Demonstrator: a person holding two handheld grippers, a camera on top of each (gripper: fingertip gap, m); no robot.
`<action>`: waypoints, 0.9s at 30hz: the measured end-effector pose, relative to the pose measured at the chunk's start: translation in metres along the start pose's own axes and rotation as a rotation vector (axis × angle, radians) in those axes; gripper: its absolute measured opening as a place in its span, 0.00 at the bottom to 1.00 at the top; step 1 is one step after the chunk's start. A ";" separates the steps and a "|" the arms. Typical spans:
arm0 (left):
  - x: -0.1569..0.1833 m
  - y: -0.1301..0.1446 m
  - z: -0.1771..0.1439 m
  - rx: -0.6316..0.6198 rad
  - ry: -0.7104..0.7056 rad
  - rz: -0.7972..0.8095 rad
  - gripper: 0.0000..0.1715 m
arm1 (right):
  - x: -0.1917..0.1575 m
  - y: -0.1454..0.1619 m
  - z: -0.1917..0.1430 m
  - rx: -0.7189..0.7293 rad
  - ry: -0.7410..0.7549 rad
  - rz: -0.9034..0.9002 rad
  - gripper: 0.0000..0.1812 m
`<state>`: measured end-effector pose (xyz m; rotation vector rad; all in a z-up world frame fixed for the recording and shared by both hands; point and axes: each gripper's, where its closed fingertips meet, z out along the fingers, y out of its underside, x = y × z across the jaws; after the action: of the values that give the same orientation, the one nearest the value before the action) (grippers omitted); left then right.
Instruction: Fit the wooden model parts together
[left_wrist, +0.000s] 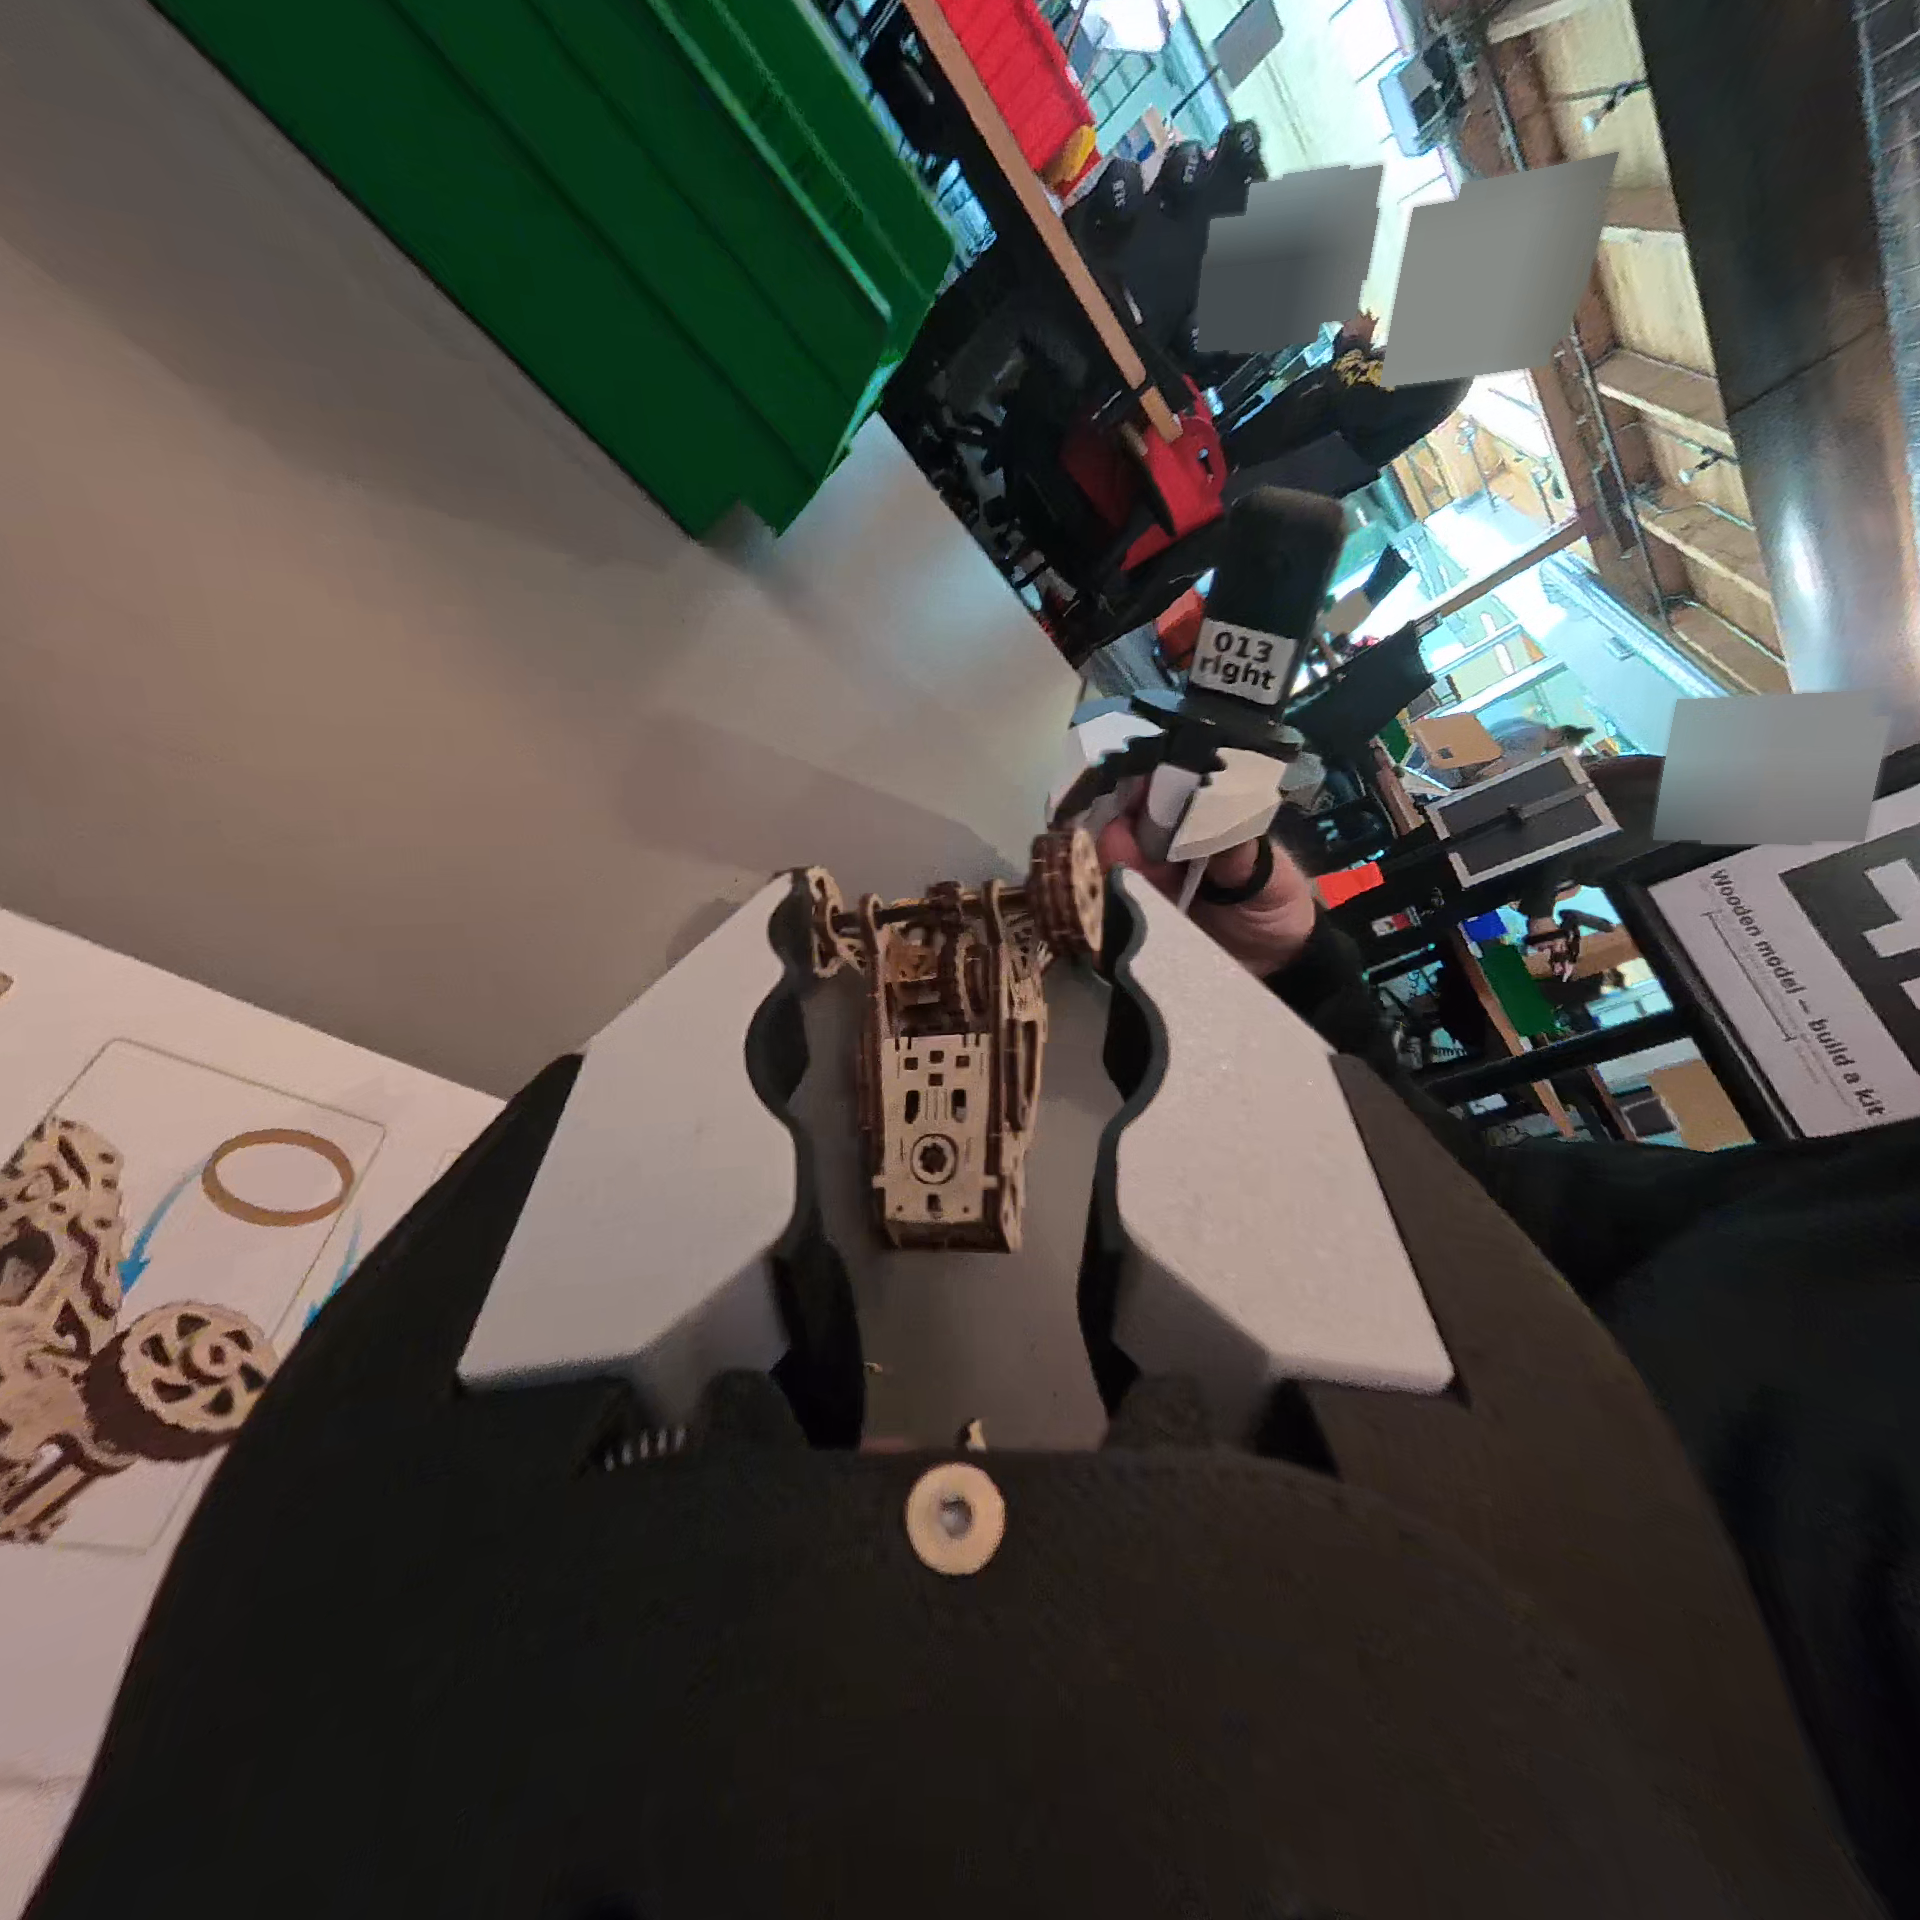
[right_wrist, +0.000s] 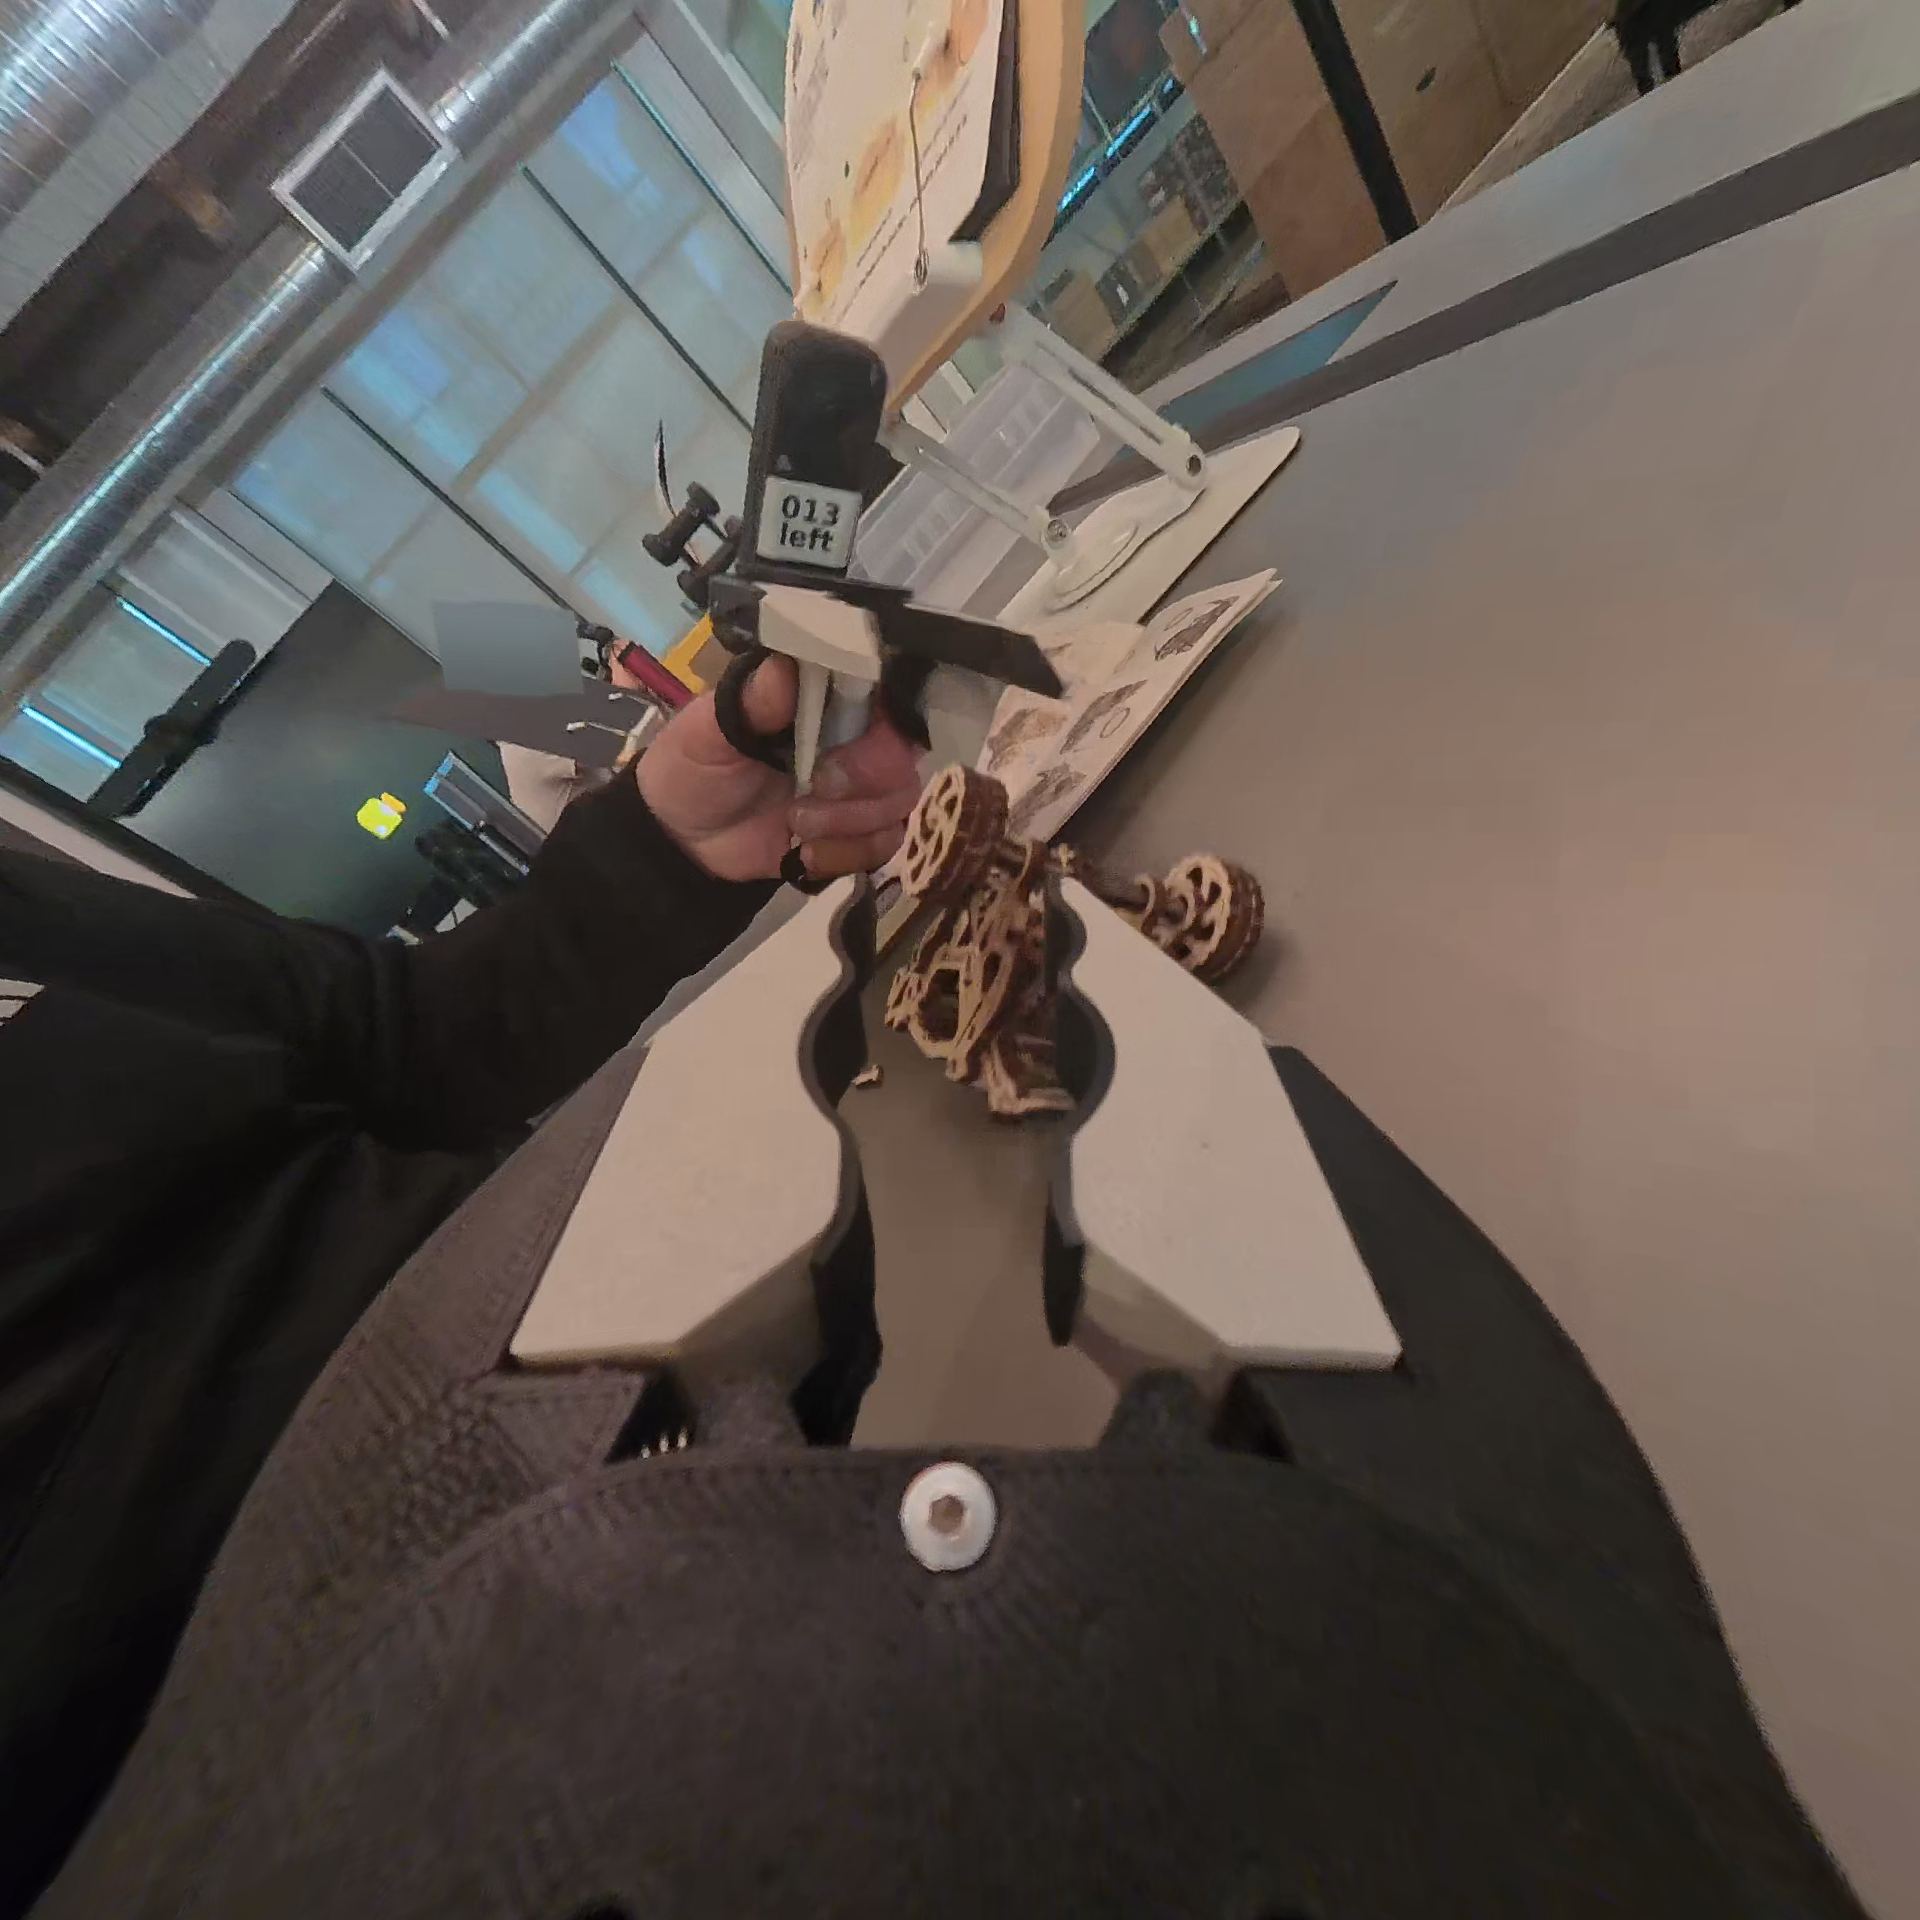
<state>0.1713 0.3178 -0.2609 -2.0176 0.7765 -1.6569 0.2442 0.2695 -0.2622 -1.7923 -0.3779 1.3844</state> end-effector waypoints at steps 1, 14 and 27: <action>0.005 -0.001 -0.003 0.010 0.001 0.017 0.30 | -0.001 -0.002 -0.004 0.014 0.009 -0.009 0.17; 0.045 0.074 -0.091 -0.205 -0.219 0.280 0.24 | -0.075 0.091 0.014 -0.400 0.110 -0.451 0.15; 0.021 0.158 -0.170 -0.336 -0.548 0.321 0.24 | -0.090 0.155 0.096 -0.584 0.155 -0.611 0.14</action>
<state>-0.0171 0.1897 -0.3104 -2.2631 1.1393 -0.7765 0.0889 0.1539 -0.3241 -1.9737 -1.2254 0.7327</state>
